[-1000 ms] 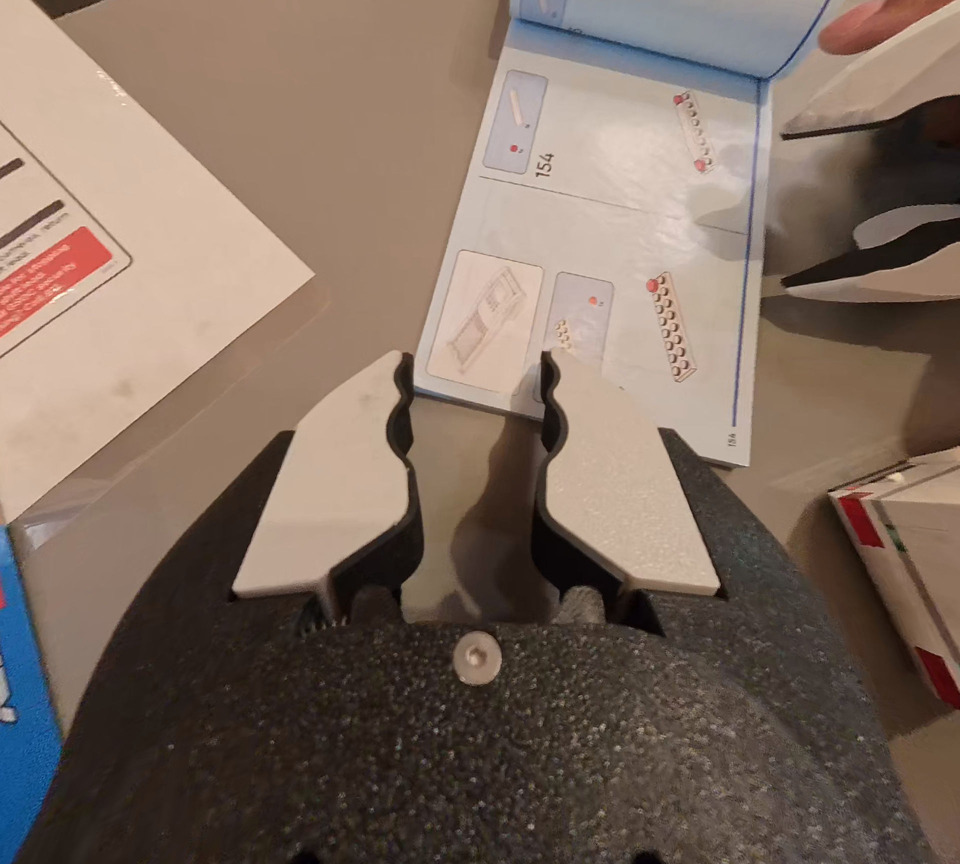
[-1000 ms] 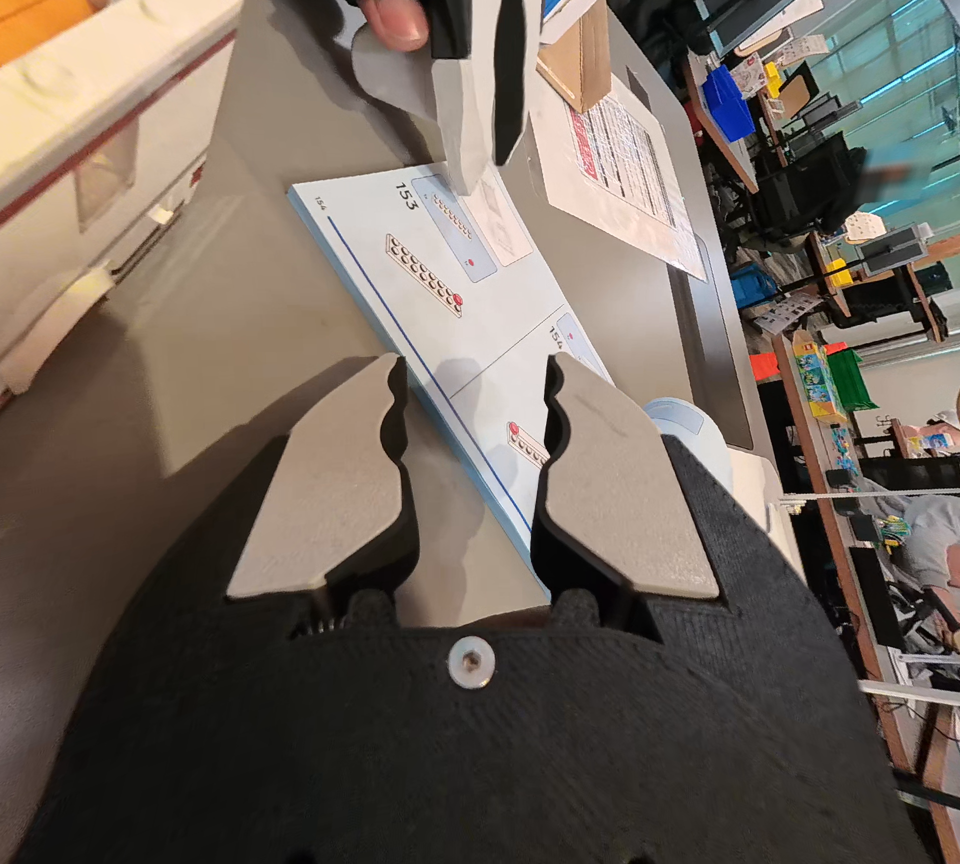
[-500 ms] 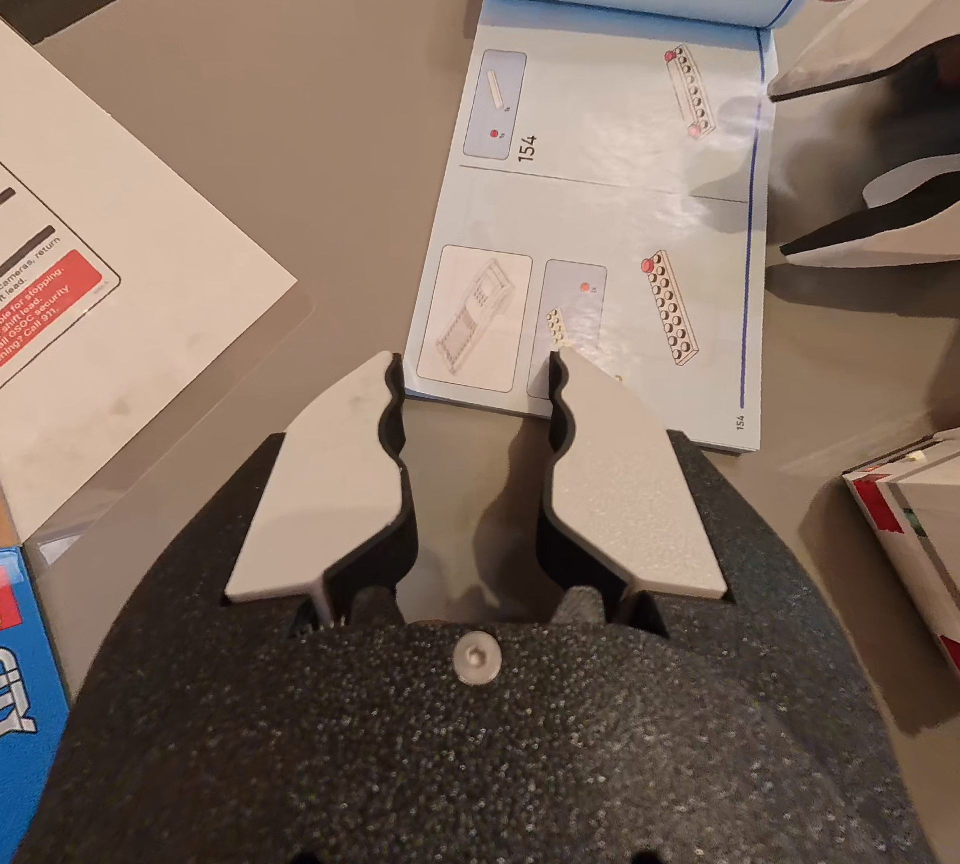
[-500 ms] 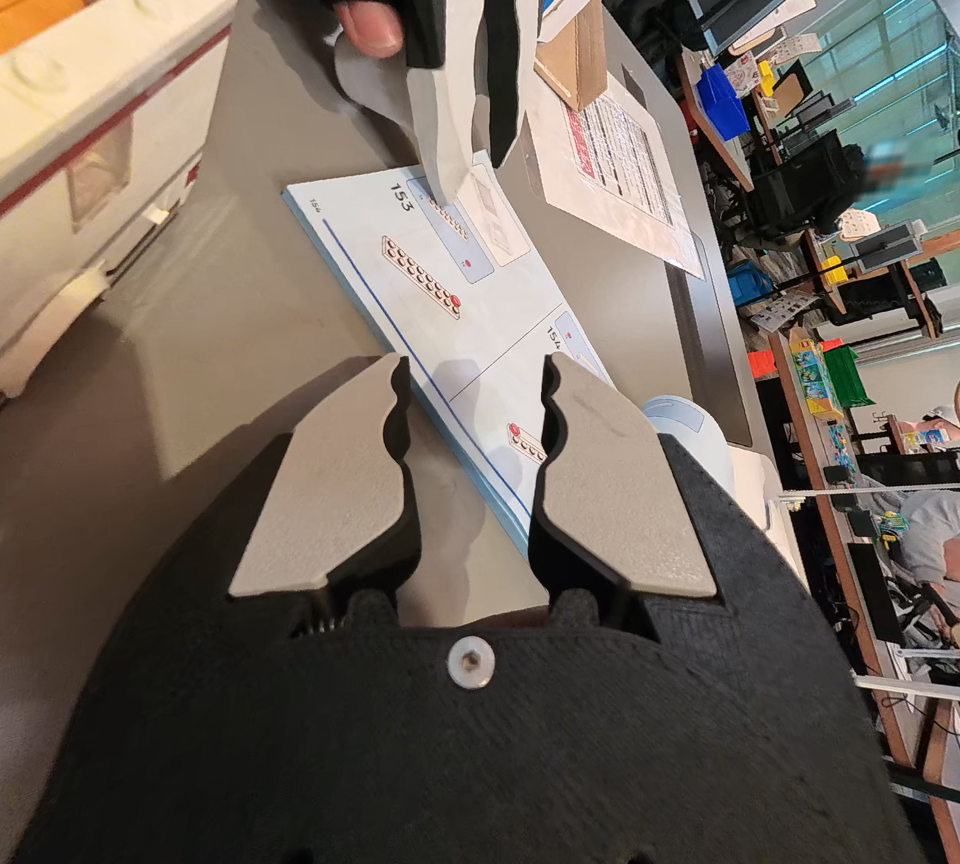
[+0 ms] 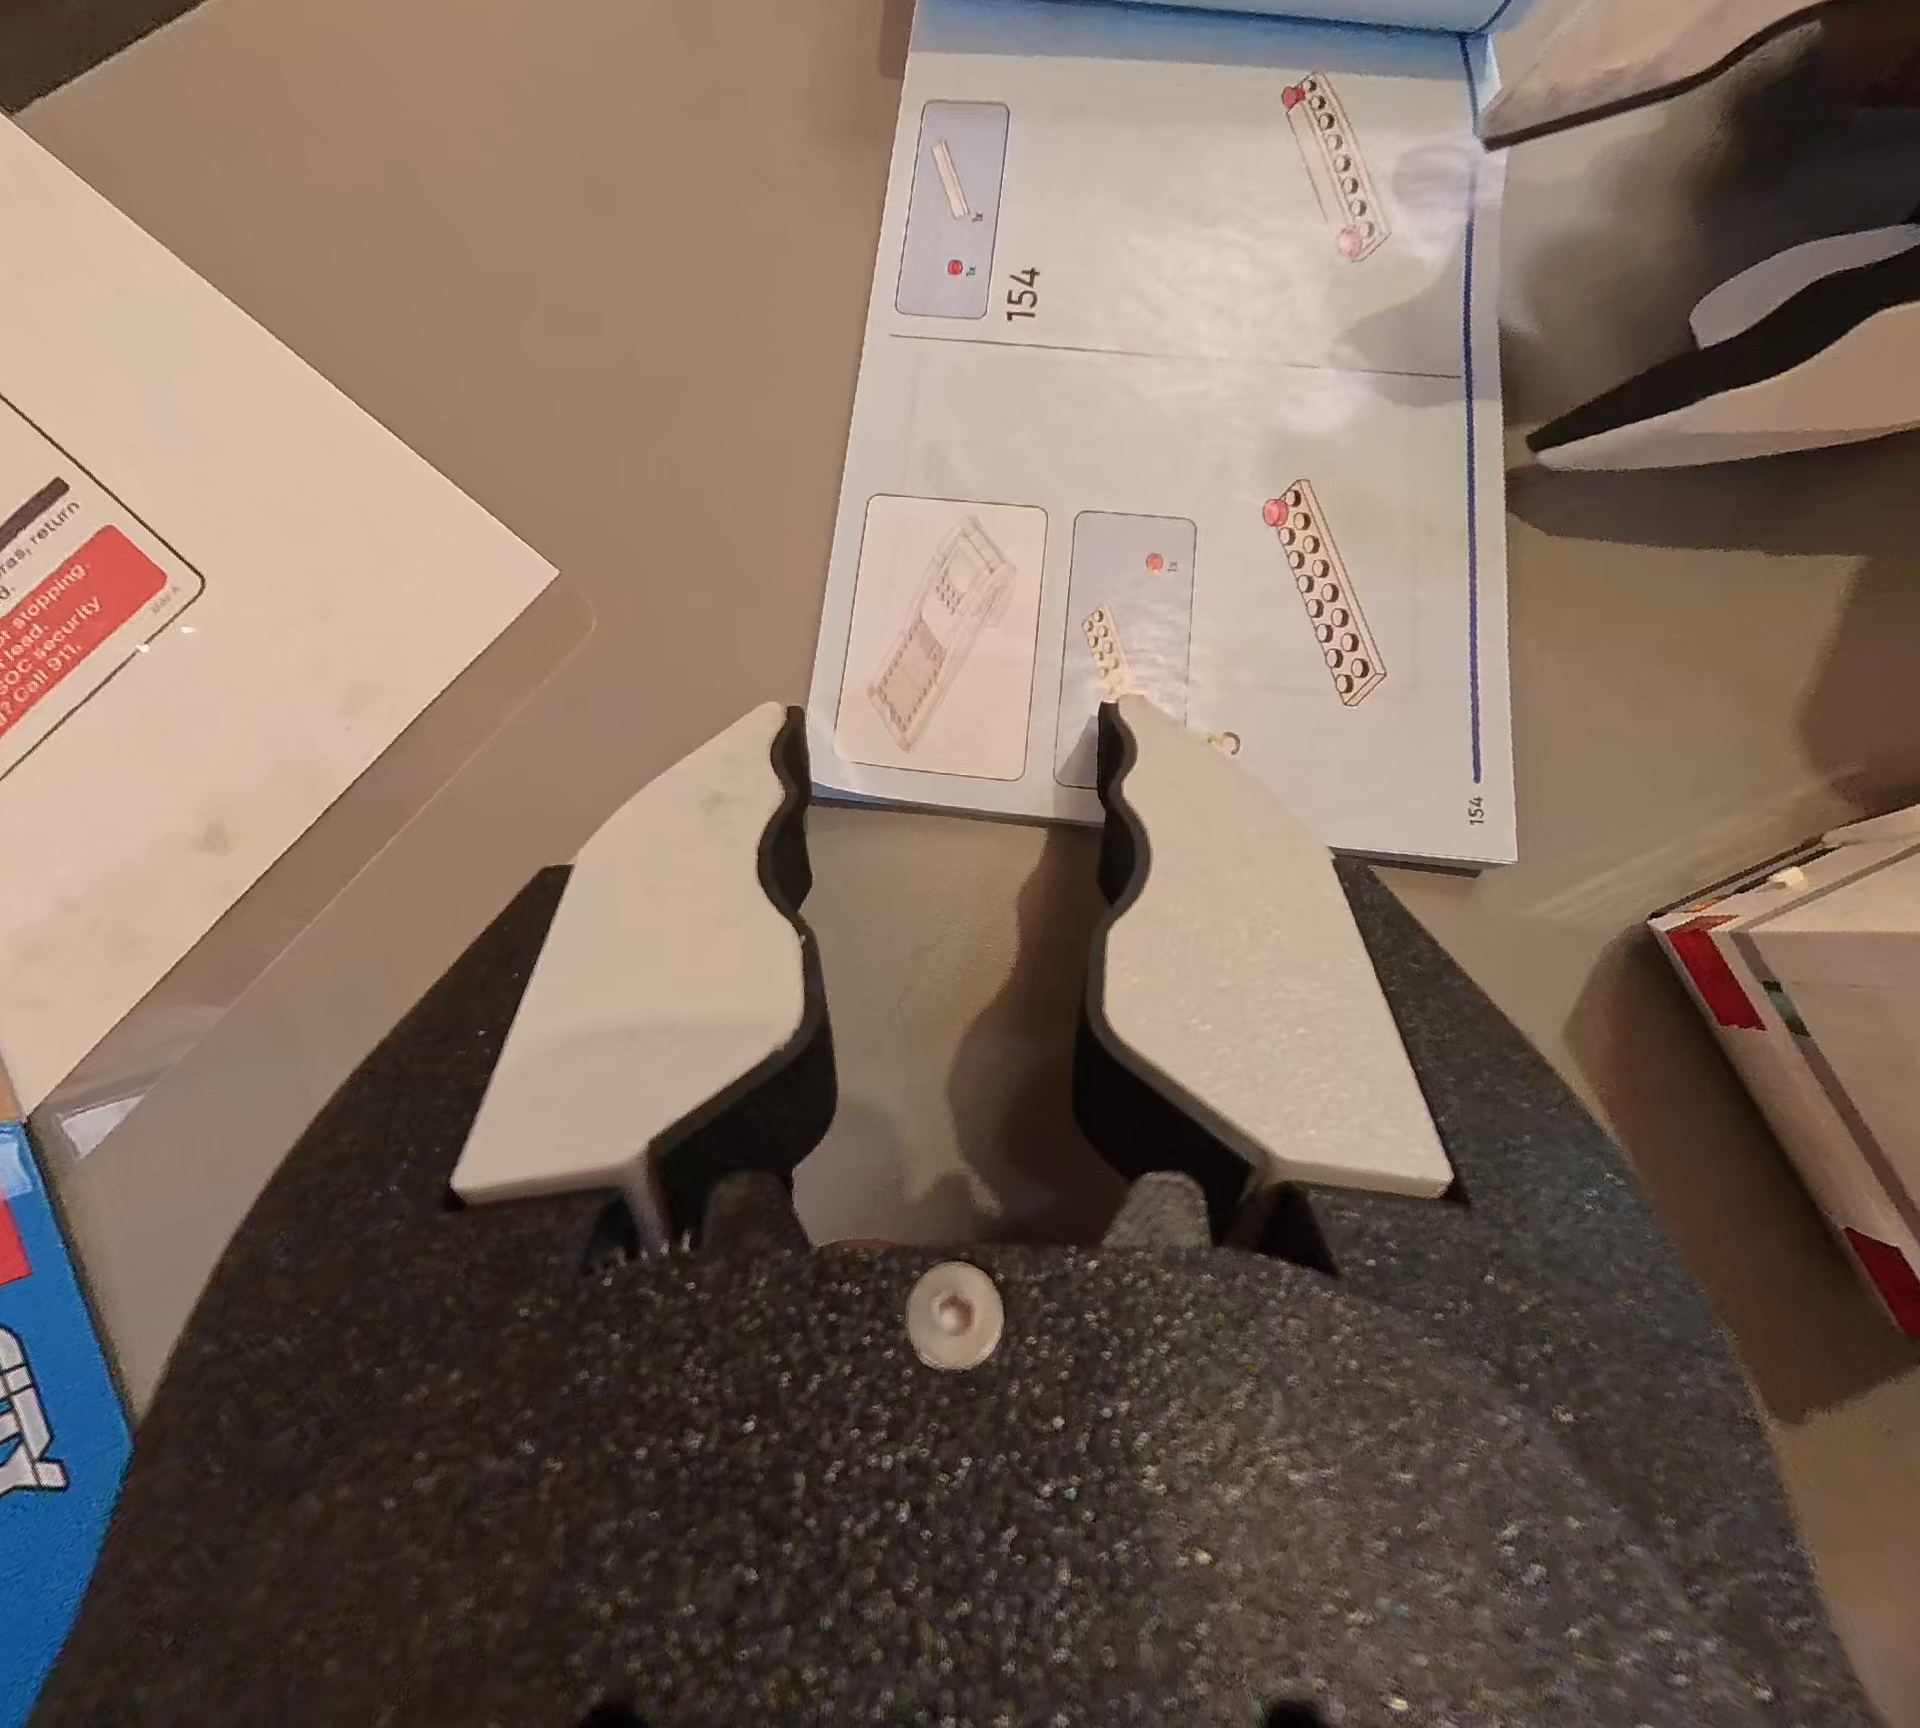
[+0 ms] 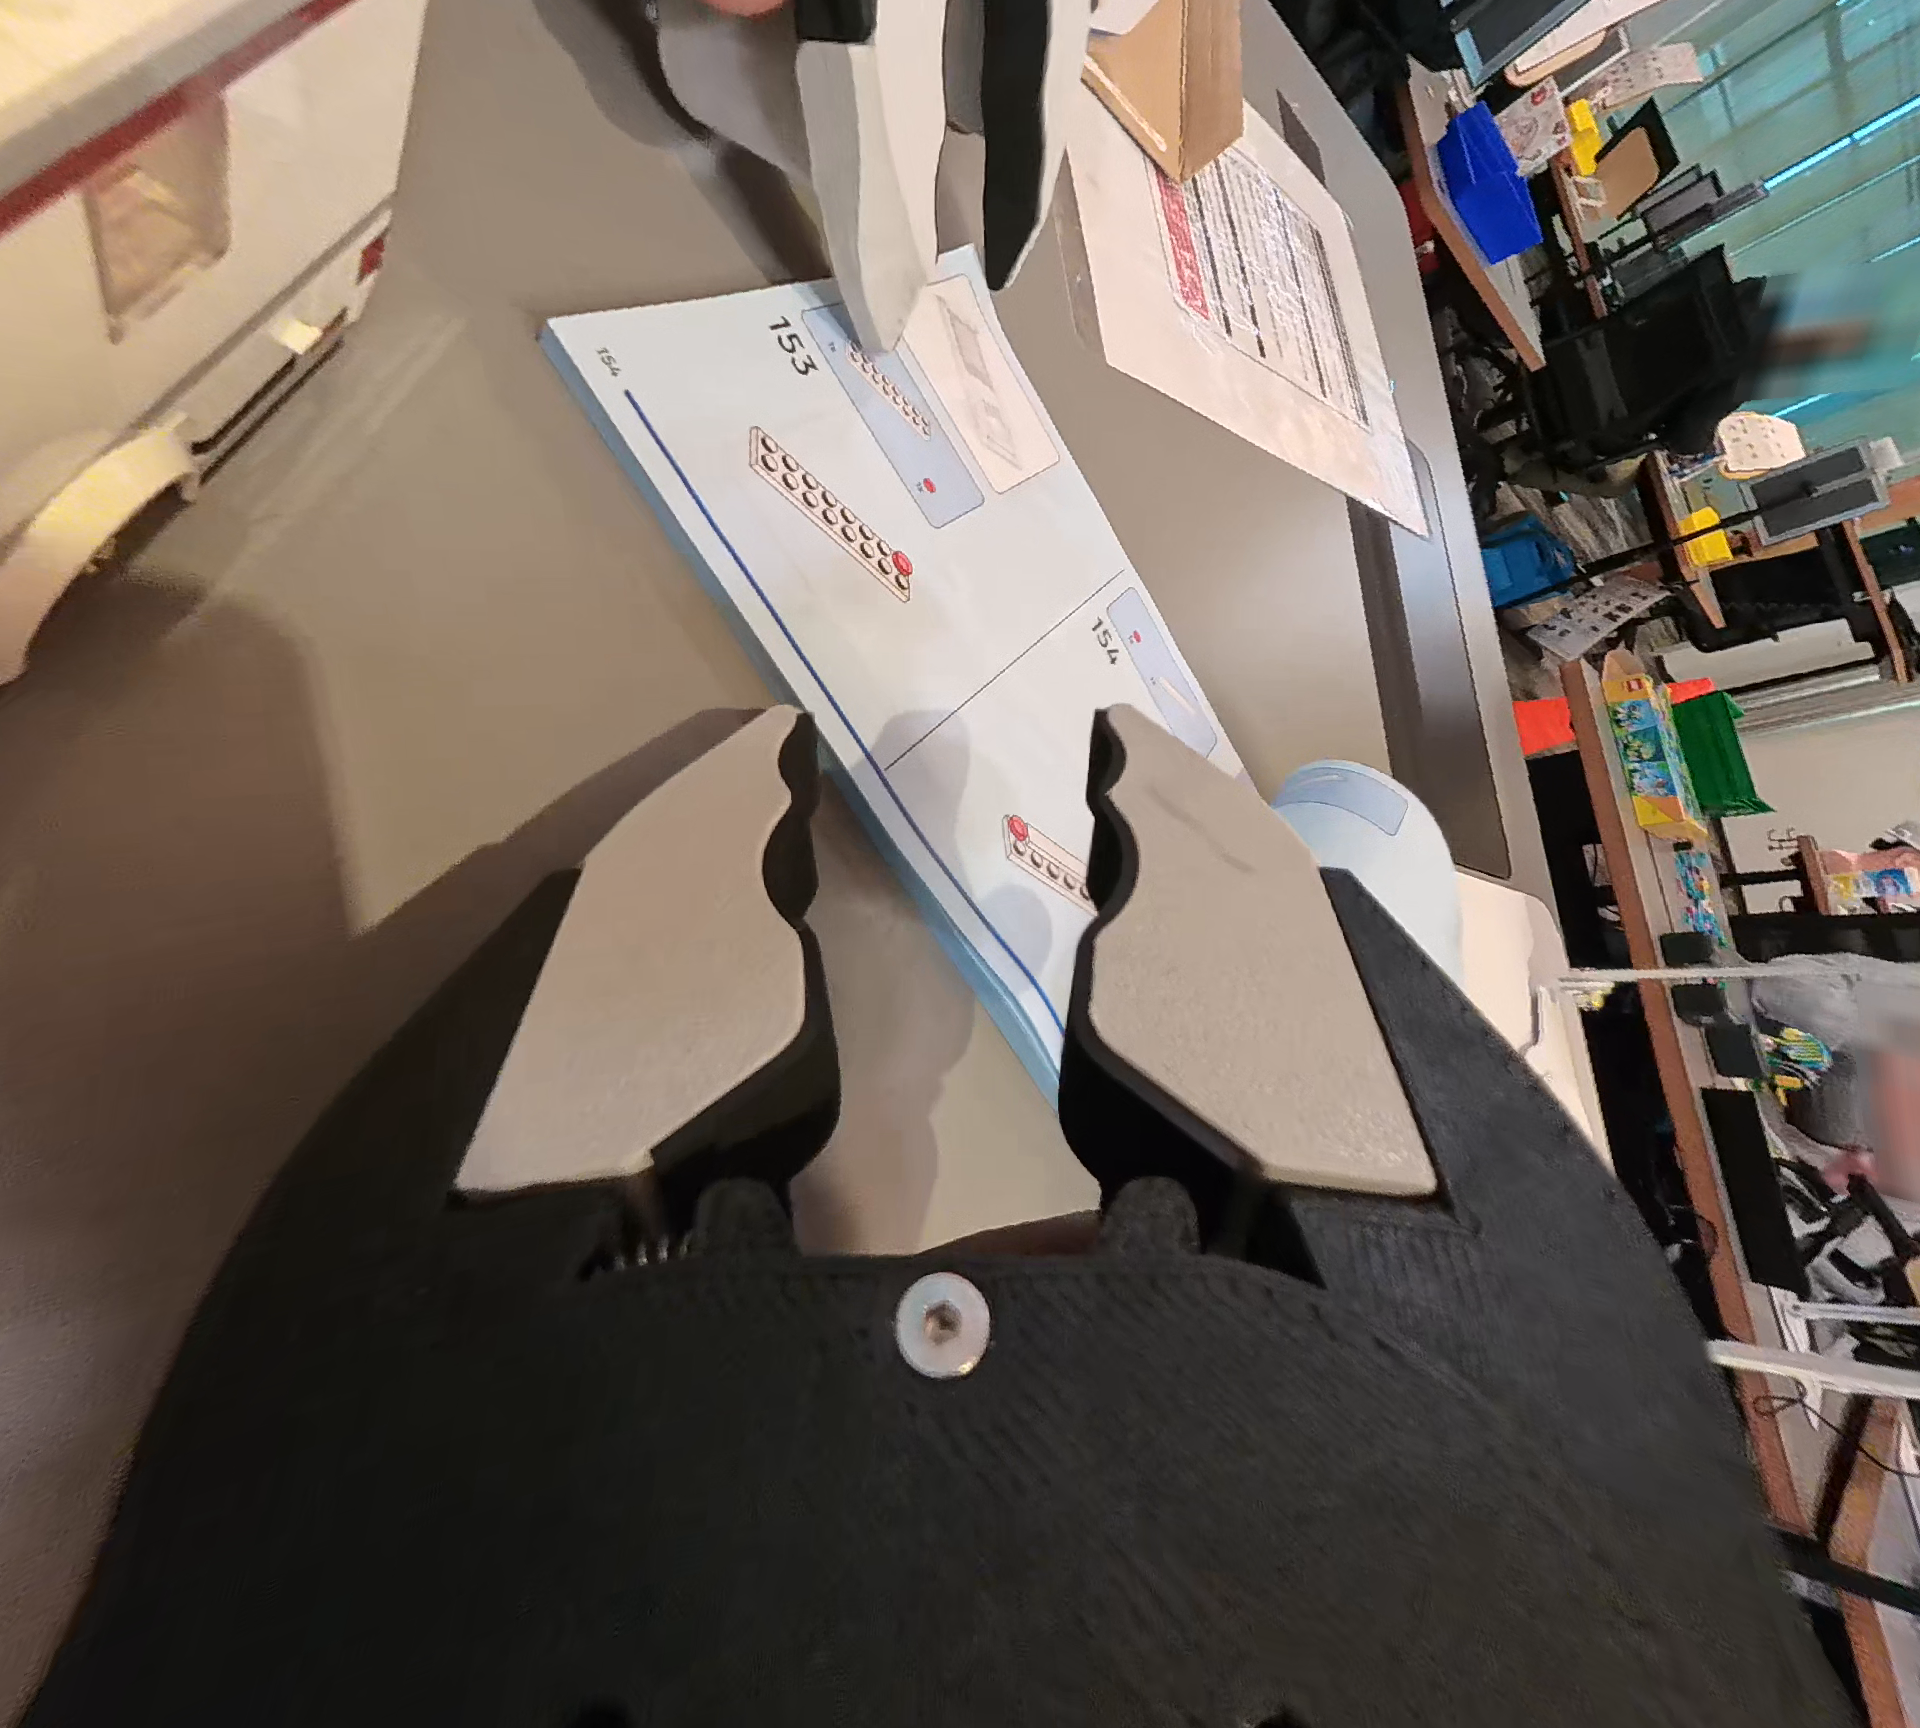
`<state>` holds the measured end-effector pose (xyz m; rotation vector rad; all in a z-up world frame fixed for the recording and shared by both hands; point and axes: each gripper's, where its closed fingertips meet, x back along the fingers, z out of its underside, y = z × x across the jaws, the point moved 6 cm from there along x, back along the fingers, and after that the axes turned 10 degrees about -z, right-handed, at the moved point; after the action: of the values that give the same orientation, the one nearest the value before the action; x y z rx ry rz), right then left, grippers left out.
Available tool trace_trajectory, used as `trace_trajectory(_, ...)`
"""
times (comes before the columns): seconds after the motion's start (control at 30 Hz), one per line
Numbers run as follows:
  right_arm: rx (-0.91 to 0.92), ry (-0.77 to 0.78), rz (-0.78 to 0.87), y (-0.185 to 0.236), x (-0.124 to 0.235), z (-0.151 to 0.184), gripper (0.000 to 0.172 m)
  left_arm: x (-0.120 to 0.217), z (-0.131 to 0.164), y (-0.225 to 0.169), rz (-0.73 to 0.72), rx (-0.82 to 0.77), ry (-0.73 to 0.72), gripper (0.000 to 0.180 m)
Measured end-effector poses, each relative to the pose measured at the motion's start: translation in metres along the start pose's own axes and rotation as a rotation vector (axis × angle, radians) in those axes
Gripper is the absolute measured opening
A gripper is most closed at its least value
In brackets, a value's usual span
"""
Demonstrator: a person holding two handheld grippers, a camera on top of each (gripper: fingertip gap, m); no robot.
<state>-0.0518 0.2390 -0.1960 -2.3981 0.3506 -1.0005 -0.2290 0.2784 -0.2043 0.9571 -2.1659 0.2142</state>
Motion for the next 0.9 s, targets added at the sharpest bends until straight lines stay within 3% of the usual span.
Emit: trace_trajectory(0.9,-0.004,-0.021,-0.005,0.0000,0.0014,-0.0026,0.052,0.0012,0.0007,-0.0070,0.034,-0.042,0.010,0.056)
